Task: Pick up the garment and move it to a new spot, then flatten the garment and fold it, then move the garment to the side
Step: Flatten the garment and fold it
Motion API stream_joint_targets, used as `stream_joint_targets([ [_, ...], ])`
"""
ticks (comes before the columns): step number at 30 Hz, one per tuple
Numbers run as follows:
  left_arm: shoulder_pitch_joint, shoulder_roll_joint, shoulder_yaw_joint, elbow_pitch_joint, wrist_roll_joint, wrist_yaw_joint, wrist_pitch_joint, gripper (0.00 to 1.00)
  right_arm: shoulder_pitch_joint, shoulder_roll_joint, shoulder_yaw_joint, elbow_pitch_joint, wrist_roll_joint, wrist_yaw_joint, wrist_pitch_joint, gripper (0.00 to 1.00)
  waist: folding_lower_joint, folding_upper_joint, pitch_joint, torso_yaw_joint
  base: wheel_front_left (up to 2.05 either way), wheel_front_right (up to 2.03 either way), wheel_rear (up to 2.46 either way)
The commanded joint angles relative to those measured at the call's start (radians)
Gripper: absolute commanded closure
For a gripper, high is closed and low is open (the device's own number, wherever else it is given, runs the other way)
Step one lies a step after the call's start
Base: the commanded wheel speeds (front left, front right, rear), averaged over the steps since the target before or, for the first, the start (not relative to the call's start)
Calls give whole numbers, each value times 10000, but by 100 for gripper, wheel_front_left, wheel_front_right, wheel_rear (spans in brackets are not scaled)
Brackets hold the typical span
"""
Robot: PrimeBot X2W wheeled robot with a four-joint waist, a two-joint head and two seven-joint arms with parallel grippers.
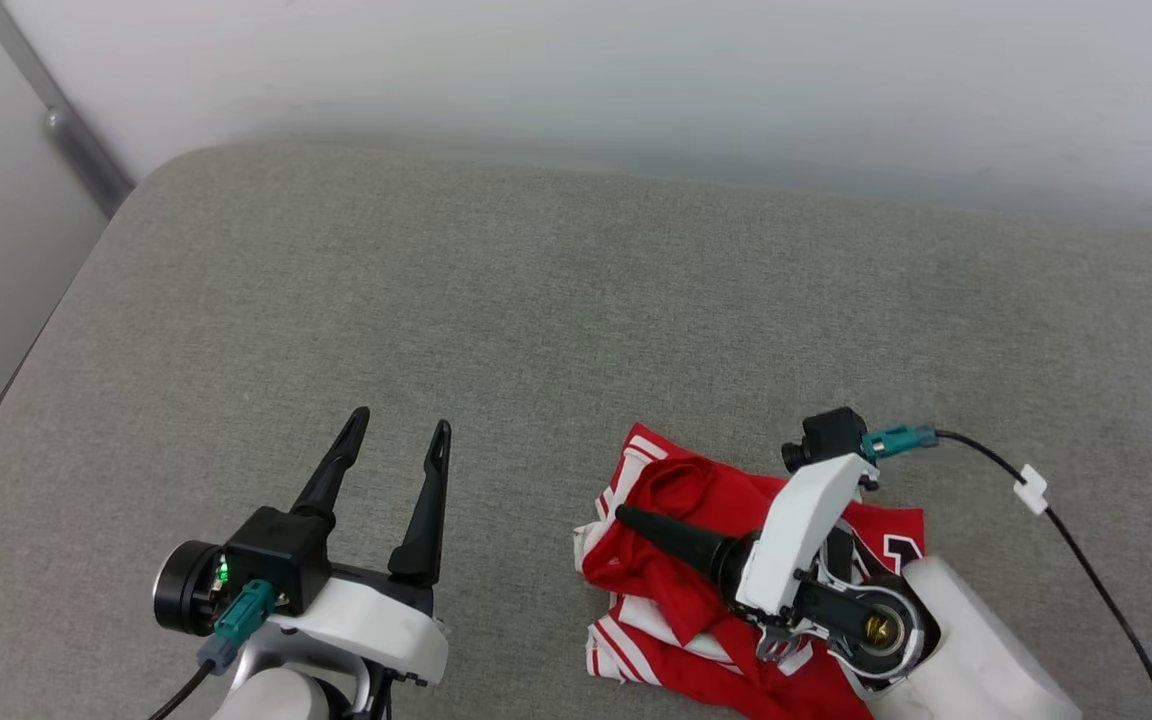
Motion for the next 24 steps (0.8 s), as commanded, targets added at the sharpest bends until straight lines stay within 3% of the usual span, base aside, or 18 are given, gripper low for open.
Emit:
stream_joint_targets([
  [1, -42, 5, 35, 10, 49, 13, -60, 0, -237, -146, 137, -167, -260, 0, -66, 0, -1, 0, -18, -51, 0, 0, 0],
  [7, 114, 41, 87, 17, 33, 76, -76, 0, -417, -923, 964, -1533, -1594, 0, 175, 0, -1, 0, -137, -372, 0, 0, 0],
  [12, 209, 84, 130, 33, -24, 165, -70, 0, 30, -1922, 968, -3101, -3375, -2, -549, 0, -1, 0, -249, -663, 0, 0, 0],
  [14, 251, 114, 168, 36, -28, 219, -68, 0, 298, -2388, 572, -3483, -4550, -3, -991, 0, -1, 0, -305, -818, 0, 0, 0],
  [17, 349, 154, 225, 39, -30, 330, -38, 0, 1010, -2543, -485, -3914, -6152, 0, -1534, 0, -1, 0, -382, -1038, 0, 0, 0],
  [24, 535, 271, 425, 40, -148, 578, 8, 0, 3044, -1997, -3484, -5043, -8624, 0, -2130, 0, -1, 0, -577, -1523, 0, 0, 0],
])
